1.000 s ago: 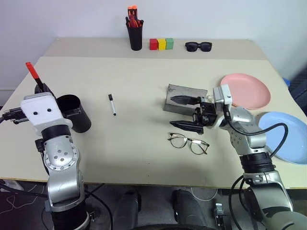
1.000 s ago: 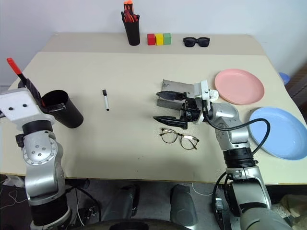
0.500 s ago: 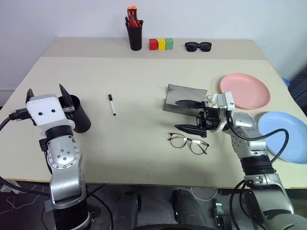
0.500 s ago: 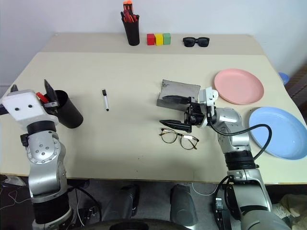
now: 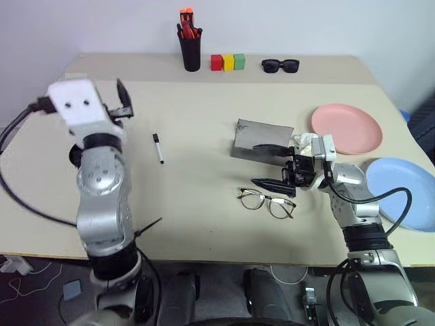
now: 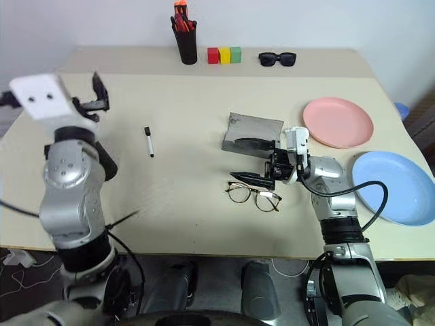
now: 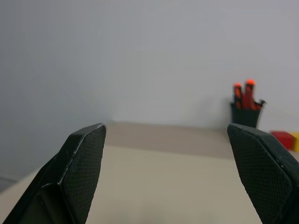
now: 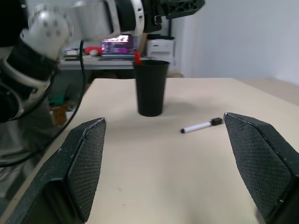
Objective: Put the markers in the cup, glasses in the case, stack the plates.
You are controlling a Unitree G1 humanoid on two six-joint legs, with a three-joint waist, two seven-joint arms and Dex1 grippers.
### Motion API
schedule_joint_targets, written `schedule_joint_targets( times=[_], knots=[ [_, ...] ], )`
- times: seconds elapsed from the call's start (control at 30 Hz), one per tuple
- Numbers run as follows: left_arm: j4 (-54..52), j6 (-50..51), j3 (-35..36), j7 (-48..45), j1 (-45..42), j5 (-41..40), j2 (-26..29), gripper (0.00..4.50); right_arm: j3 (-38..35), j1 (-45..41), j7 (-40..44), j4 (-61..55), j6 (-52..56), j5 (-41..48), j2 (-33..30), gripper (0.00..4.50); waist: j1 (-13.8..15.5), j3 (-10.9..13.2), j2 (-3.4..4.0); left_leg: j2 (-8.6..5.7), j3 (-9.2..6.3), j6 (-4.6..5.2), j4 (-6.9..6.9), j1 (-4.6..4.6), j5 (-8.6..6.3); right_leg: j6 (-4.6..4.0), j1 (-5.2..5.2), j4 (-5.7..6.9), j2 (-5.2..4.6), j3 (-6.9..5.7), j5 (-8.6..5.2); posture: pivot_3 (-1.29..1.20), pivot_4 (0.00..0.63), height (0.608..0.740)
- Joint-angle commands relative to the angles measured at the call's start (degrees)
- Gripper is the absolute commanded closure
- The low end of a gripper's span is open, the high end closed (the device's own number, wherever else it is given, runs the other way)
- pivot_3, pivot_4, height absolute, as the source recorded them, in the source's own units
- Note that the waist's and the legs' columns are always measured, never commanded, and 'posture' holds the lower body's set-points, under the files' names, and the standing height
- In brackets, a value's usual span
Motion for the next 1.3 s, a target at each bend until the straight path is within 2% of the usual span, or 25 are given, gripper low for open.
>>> schedule_joint_targets(
  times=[0.03,0.17,0.3,0.47,0.63,0.73,1.0,1.3],
  knots=[
    [4.6,10.7,3.8,4.0,-9.6,-1.0,-3.3,0.28,-1.3,-0.7,0.5,0.4,-1.5,-0.1,-0.5,0.37,0.1,0.0,-0.04,0.0,-0.01,0.0,0.01,0.0,0.0,0.01,0.01,0.01,0.0,0.0,0.0,0.0,0.15,0.74],
    [13.7,21.9,9.7,9.7,-21.0,-0.1,-7.2,0.28,-1.6,-0.2,0.5,0.7,-2.2,-0.6,-0.7,0.37,0.1,0.1,-0.19,-0.01,-0.05,-0.01,0.03,-0.02,0.0,0.03,0.02,0.0,0.0,-0.03,-0.01,0.0,0.15,0.74],
    [27.2,28.6,14.3,12.0,-30.1,-0.2,-6.2,0.28,-1.9,0.8,-0.1,-0.3,-2.3,-0.5,-0.9,0.37,0.0,0.1,-0.21,-0.02,-0.05,-0.02,-0.04,-0.02,0.01,0.07,-0.03,-0.01,0.0,-0.02,-0.03,0.0,0.15,0.74],
    [44.6,28.6,18.9,13.0,-38.0,-1.7,-2.9,0.28,-1.9,1.6,-0.8,-1.6,-2.0,-0.5,-0.8,0.37,-0.1,0.1,-0.22,-0.02,-0.05,-0.06,-0.05,-0.03,0.03,0.07,-0.08,0.07,0.0,-0.03,-0.03,0.0,0.15,0.74],
    [63.1,25.3,19.4,13.1,-44.4,-2.9,2.4,0.28,-2.0,3.0,-3.2,-4.8,-1.3,-0.3,-0.7,0.37,0.0,0.2,-0.23,-0.02,-0.06,-0.11,-0.08,-0.05,0.06,0.07,-0.13,0.09,0.0,-0.03,-0.03,0.0,0.15,0.74],
    [70.6,24.0,20.0,13.7,-46.7,-3.9,4.6,0.28,-1.8,4.0,-5.0,-7.5,-0.1,-0.1,-0.8,0.37,0.0,0.2,-0.24,-0.02,-0.05,-0.12,-0.1,-0.06,0.06,0.08,-0.17,0.09,-0.01,-0.03,-0.03,0.0,0.15,0.74],
    [83.2,21.2,21.4,15.2,-48.9,-7.6,7.7,0.28,-1.8,5.2,-8.0,-12.0,2.8,0.2,-1.1,0.37,0.0,0.2,-0.24,-0.02,-0.05,-0.15,-0.11,-0.08,0.08,0.08,-0.2,0.14,-0.01,-0.02,-0.03,0.0,0.15,0.74],
    [83.2,21.5,21.0,17.9,-46.3,-9.6,7.2,0.28,-0.8,5.3,-7.4,-6.1,-0.5,-4.4,-2.4,0.37,0.0,0.2,-0.25,-0.02,-0.05,-0.15,-0.11,-0.11,0.08,0.08,-0.23,0.14,-0.02,-0.02,-0.02,0.0,0.15,0.74]
  ],
)
